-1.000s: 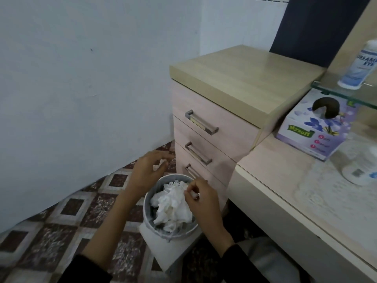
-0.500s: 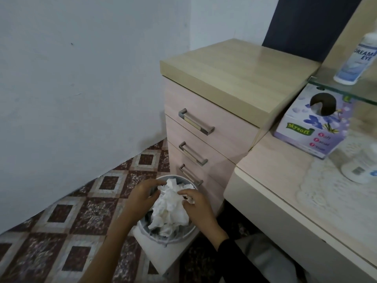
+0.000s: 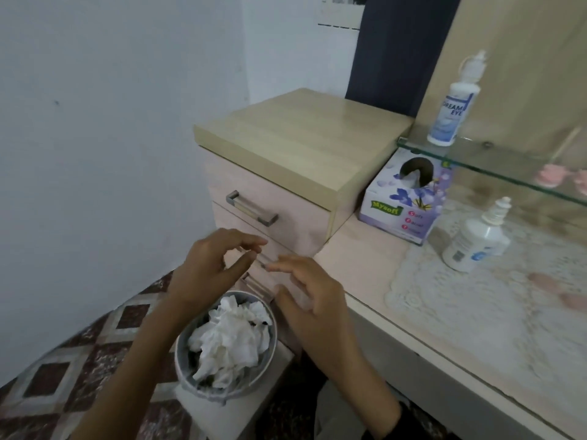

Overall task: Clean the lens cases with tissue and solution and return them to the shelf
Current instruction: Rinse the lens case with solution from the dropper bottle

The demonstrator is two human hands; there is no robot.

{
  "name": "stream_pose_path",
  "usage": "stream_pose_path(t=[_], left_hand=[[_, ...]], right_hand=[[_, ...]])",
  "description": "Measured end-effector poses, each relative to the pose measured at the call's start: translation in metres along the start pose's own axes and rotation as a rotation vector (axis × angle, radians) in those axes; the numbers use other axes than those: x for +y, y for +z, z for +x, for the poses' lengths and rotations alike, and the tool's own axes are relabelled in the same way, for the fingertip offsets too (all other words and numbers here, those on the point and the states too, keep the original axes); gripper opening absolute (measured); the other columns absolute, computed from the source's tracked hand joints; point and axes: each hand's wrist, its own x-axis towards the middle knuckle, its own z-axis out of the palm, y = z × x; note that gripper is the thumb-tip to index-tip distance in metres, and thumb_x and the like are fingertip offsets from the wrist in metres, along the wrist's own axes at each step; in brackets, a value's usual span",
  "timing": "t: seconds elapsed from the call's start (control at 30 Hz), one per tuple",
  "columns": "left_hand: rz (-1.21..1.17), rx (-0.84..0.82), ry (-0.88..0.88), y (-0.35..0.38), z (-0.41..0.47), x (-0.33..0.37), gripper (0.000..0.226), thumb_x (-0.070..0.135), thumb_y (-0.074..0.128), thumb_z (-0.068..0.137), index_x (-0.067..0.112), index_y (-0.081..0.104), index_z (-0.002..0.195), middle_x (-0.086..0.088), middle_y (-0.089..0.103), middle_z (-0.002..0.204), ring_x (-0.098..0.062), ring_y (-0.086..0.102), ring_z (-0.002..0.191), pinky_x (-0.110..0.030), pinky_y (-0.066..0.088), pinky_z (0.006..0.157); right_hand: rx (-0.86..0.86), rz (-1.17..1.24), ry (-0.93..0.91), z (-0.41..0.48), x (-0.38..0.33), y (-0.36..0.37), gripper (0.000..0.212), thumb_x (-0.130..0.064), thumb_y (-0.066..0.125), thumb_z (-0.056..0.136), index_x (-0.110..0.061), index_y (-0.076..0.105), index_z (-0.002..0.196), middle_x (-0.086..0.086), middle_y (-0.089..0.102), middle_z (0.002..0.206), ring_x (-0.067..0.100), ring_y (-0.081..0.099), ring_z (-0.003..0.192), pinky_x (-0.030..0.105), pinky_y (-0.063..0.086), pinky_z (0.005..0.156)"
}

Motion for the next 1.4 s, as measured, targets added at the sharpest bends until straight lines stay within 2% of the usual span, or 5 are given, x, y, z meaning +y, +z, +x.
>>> stream_pose_path(t=[0.43, 0.9, 1.03, 1.27, 1.4], left_hand=[[-0.3, -0.26, 0.323, 0.133, 0.076, 0.154, 0.022, 0.008, 0.063, 0.085, 0.014, 0.071, 0.105, 0.005, 0.07, 0.097, -0.005, 0.063, 0.091, -0.029, 0.052, 0.08], [-0.265, -0.501, 0.281, 0.246, 0.077, 0.221, 0.035, 0.031, 0.07, 0.084, 0.02, 0.065, 0.117, 0.008, 0.062, 0.108, -0.002, 0.053, 0.099, -0.02, 0.043, 0.087], [-0.225, -0.502, 0.272, 0.254, 0.078, 0.223, 0.037, 0.037, 0.065, 0.081, 0.019, 0.067, 0.113, 0.008, 0.064, 0.107, -0.008, 0.055, 0.101, -0.029, 0.045, 0.091], [-0.261, -0.487, 0.287, 0.256, 0.078, 0.224, 0.029, 0.029, 0.069, 0.083, 0.022, 0.068, 0.112, 0.016, 0.061, 0.101, -0.005, 0.054, 0.1, -0.032, 0.045, 0.092], [-0.331, -0.203, 0.3, 0.246, 0.071, 0.227, 0.02, 0.031, 0.065, 0.084, 0.022, 0.071, 0.101, 0.012, 0.066, 0.099, -0.006, 0.056, 0.098, -0.032, 0.045, 0.088]], right_hand=[[0.403, -0.251, 0.119, -0.062, 0.007, -0.196, 0.025, -0.013, 0.059, 0.083, -0.019, 0.071, 0.104, -0.01, 0.069, 0.109, 0.008, 0.062, 0.109, 0.035, 0.05, 0.096], [0.439, -0.523, 0.347, -0.121, 0.03, -0.292, 0.04, -0.008, 0.07, 0.081, -0.025, 0.066, 0.117, -0.012, 0.064, 0.114, 0.004, 0.056, 0.108, 0.017, 0.042, 0.093], [0.415, -0.594, 0.364, -0.12, 0.035, -0.293, 0.041, -0.017, 0.074, 0.081, -0.019, 0.065, 0.121, -0.006, 0.065, 0.111, 0.011, 0.058, 0.103, 0.029, 0.045, 0.091], [0.415, -0.662, 0.351, -0.117, 0.04, -0.296, 0.028, -0.019, 0.075, 0.081, -0.013, 0.071, 0.109, -0.008, 0.06, 0.094, 0.012, 0.053, 0.092, 0.019, 0.038, 0.08], [0.431, -0.663, 0.347, -0.118, 0.041, -0.296, 0.026, -0.019, 0.075, 0.081, -0.015, 0.071, 0.107, -0.006, 0.061, 0.093, 0.011, 0.053, 0.091, 0.016, 0.037, 0.08]])
